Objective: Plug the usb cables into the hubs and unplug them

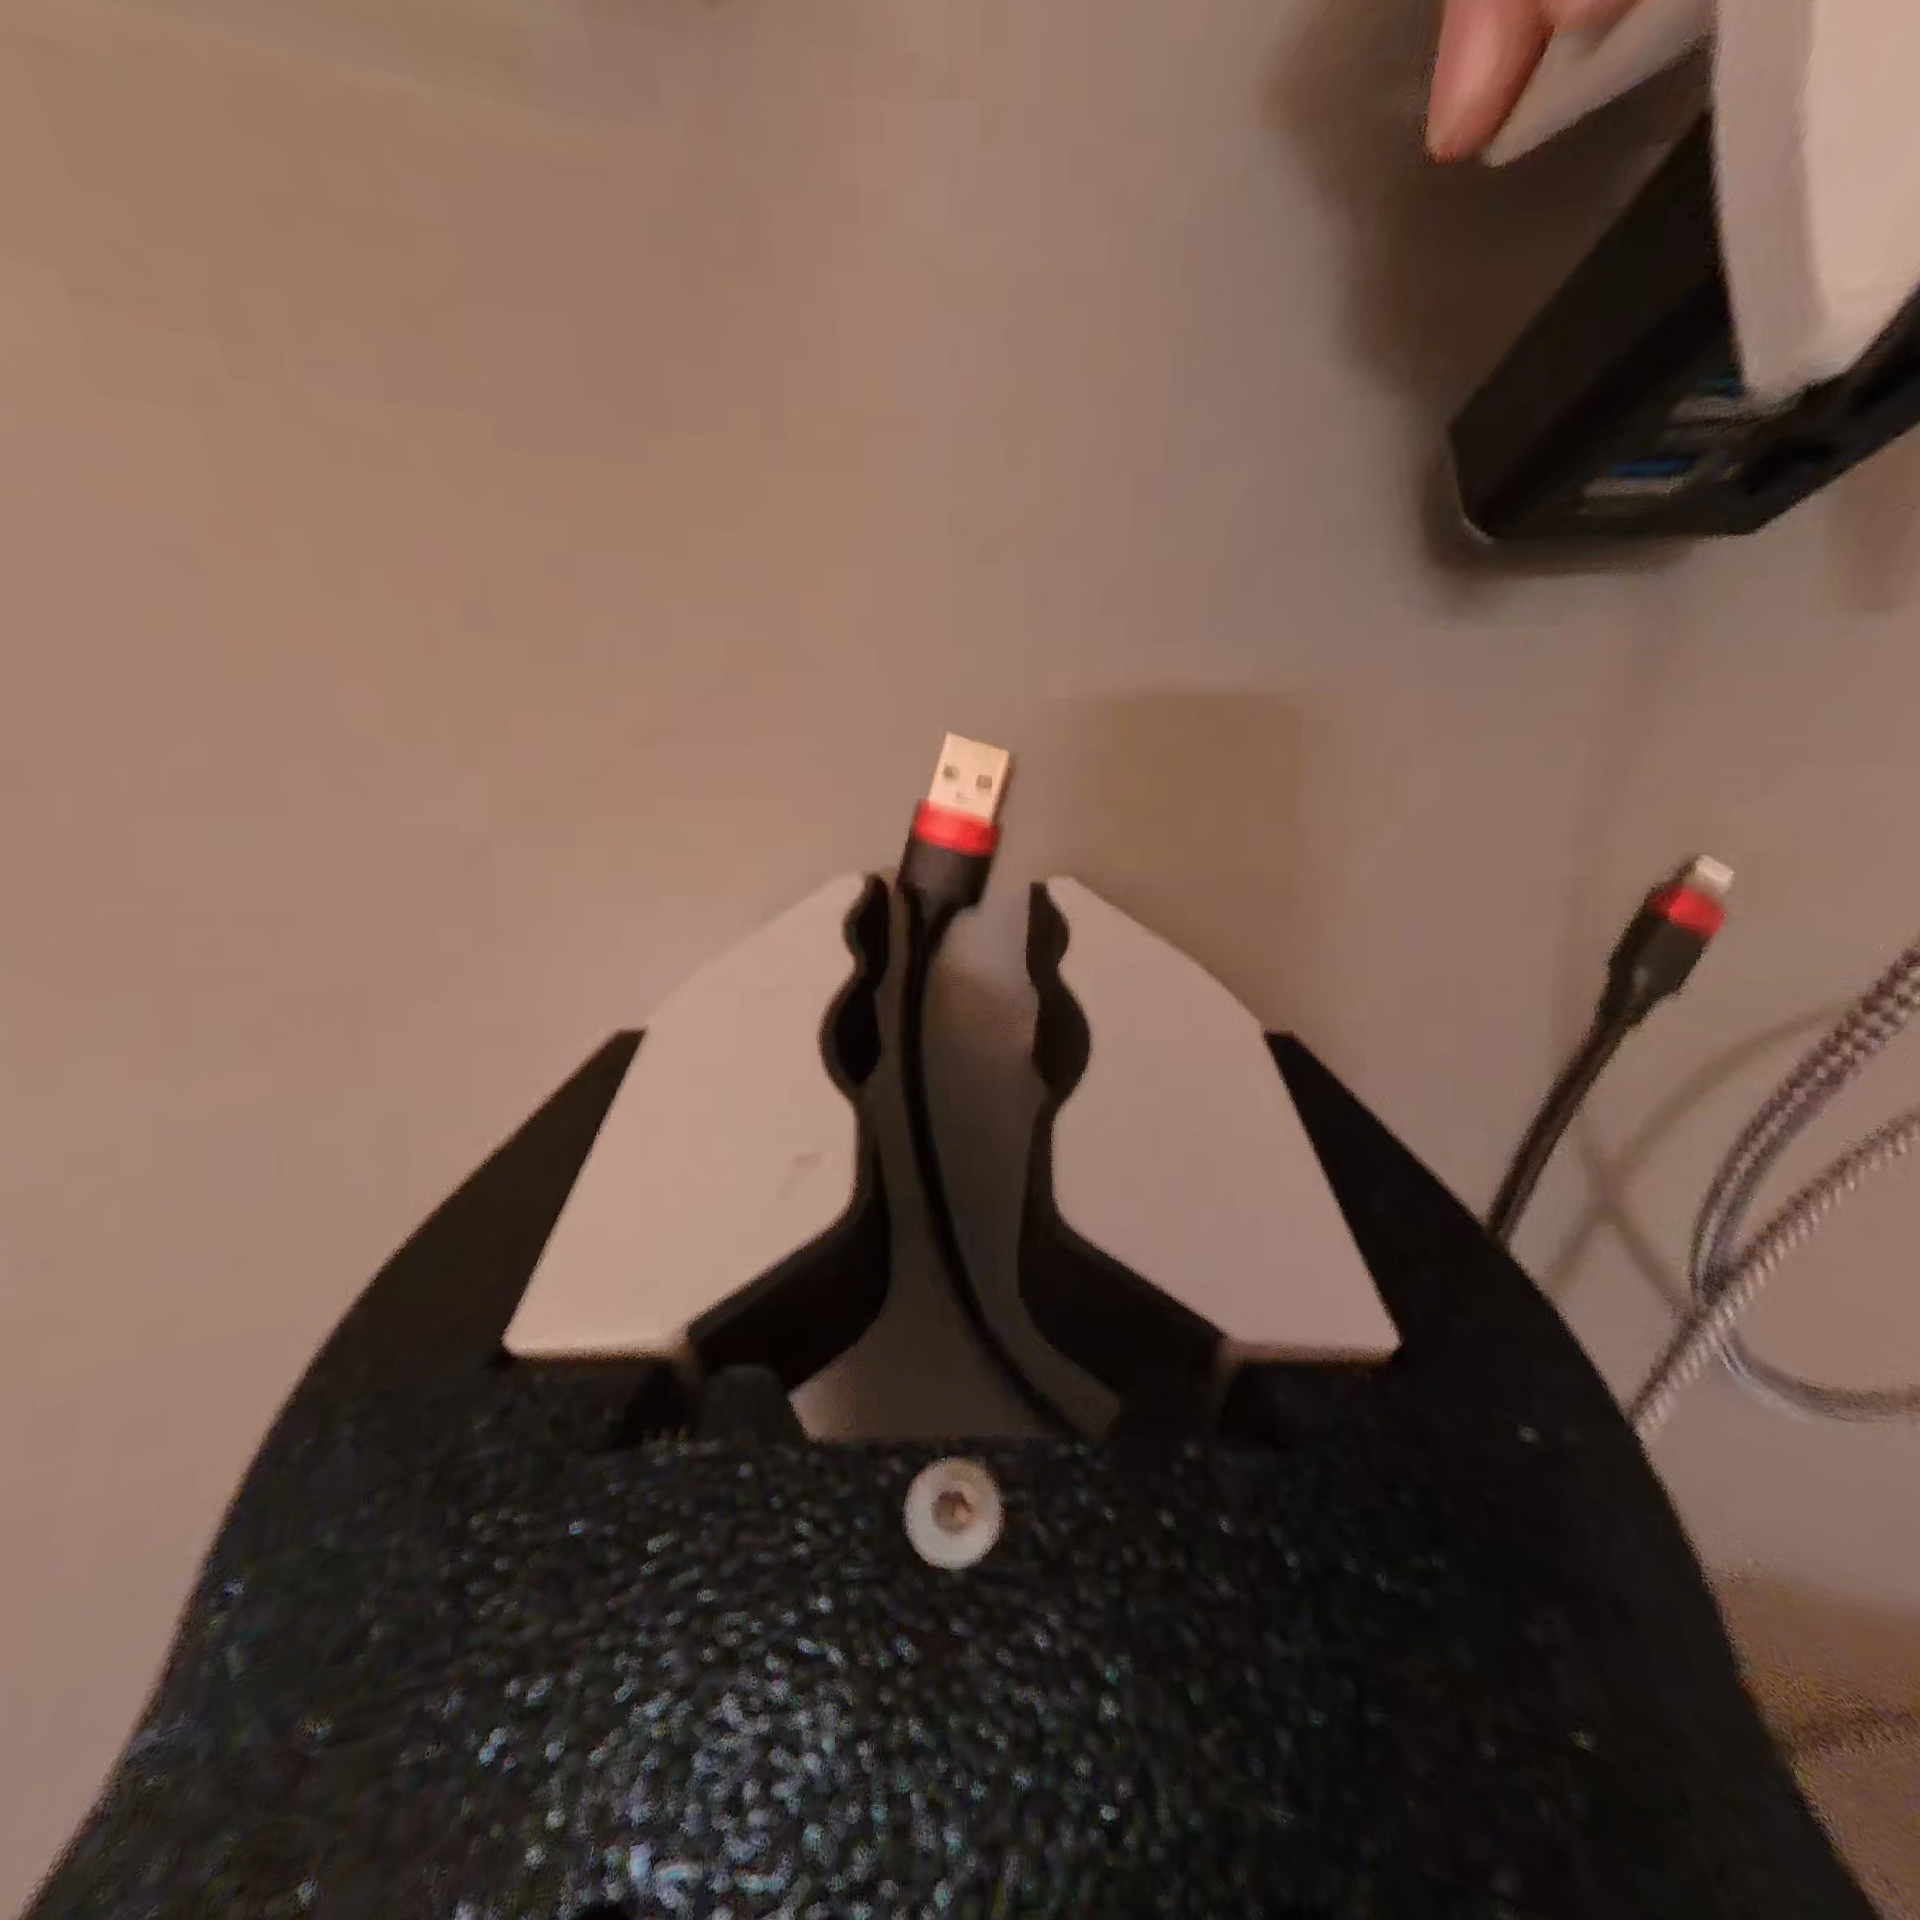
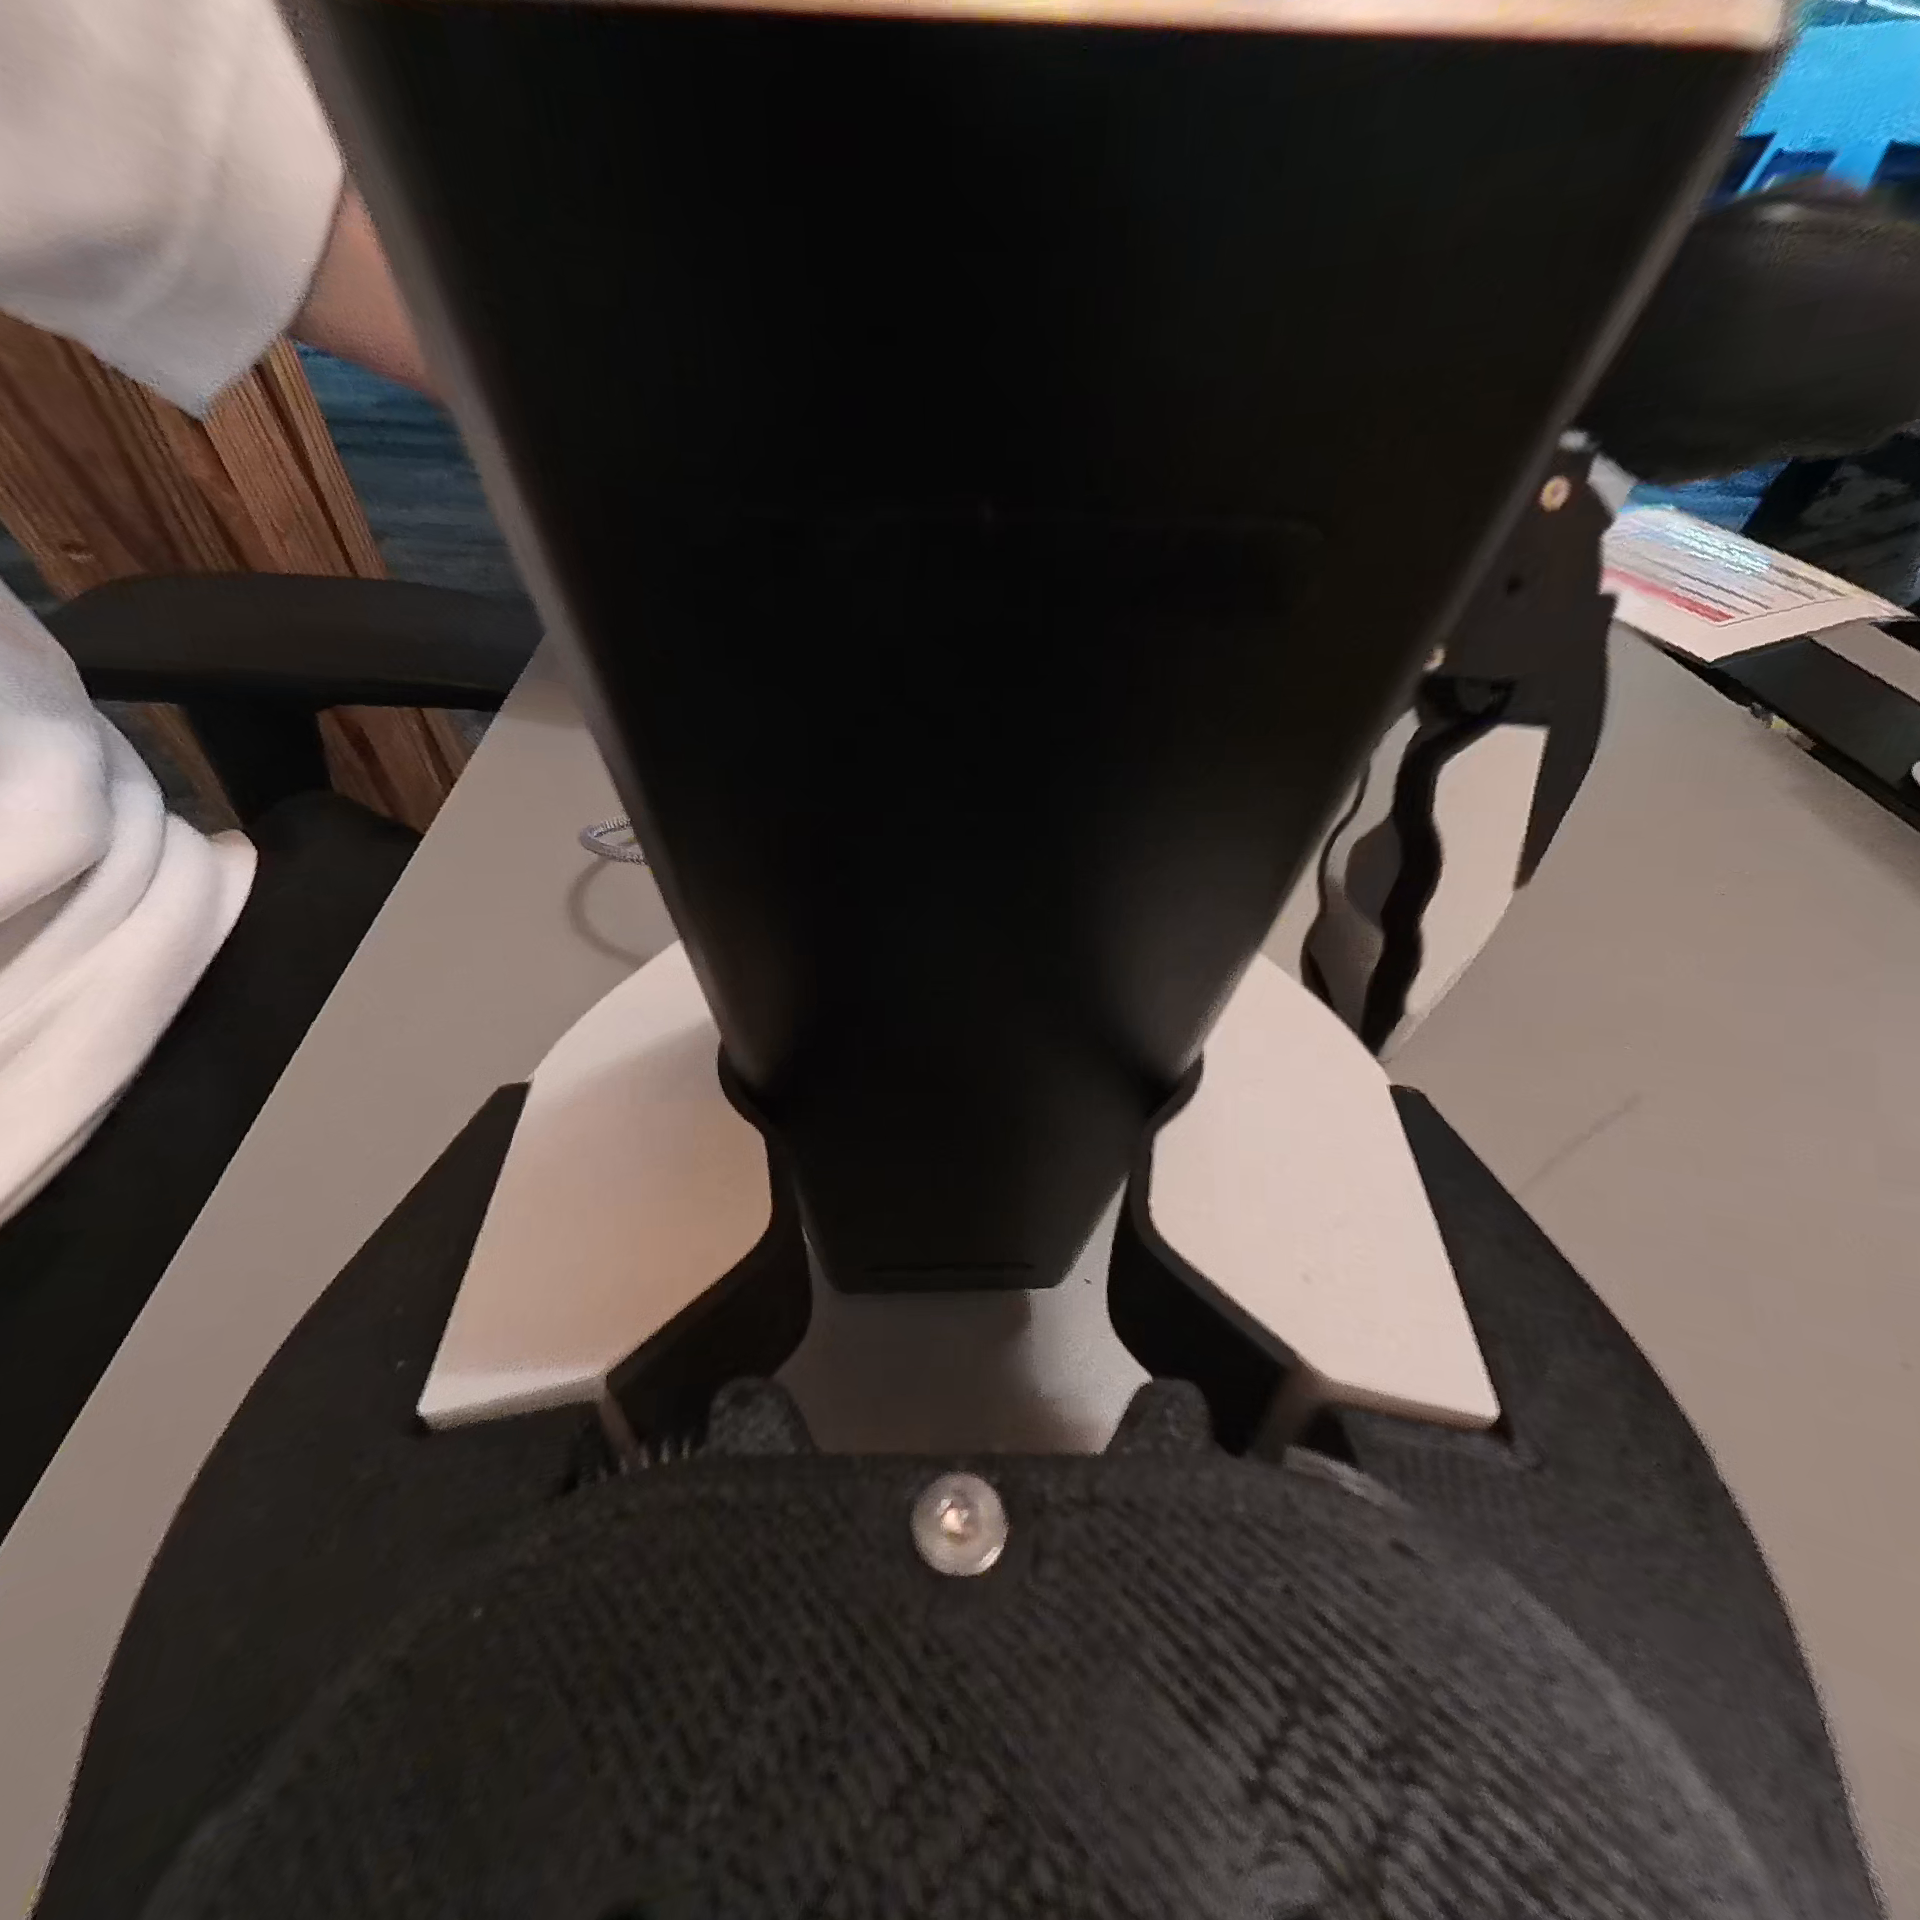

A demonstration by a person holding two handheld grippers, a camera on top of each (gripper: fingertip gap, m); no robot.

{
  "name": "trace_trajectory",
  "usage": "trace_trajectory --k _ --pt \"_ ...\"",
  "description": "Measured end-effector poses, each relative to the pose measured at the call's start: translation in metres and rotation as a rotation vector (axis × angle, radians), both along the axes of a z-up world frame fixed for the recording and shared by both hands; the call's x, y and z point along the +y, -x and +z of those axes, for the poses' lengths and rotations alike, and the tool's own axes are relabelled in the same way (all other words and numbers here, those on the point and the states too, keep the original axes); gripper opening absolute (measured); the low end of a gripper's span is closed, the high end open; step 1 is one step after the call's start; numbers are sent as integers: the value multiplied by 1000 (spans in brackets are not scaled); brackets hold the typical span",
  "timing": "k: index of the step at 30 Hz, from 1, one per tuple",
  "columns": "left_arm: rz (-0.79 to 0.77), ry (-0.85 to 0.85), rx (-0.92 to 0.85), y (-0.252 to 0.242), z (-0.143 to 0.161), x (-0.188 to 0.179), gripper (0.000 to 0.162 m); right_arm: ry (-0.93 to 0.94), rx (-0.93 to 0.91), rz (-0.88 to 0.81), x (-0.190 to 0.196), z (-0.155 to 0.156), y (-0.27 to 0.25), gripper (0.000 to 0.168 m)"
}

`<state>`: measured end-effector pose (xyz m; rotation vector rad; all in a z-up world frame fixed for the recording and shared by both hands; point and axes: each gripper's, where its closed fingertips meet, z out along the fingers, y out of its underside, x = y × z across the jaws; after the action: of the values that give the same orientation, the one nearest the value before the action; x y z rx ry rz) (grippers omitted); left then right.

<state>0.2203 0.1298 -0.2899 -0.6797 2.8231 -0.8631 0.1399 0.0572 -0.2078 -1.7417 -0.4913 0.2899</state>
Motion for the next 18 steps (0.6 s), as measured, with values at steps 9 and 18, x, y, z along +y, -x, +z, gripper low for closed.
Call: trace_trajectory --k 9,18 --pt "206 452 -279 9 66 12 13 -86 114 -18 -6 17 -11 72" --pt "199 461 -452 38 154 22 13 -94 134 1 -8 19 -11 72"
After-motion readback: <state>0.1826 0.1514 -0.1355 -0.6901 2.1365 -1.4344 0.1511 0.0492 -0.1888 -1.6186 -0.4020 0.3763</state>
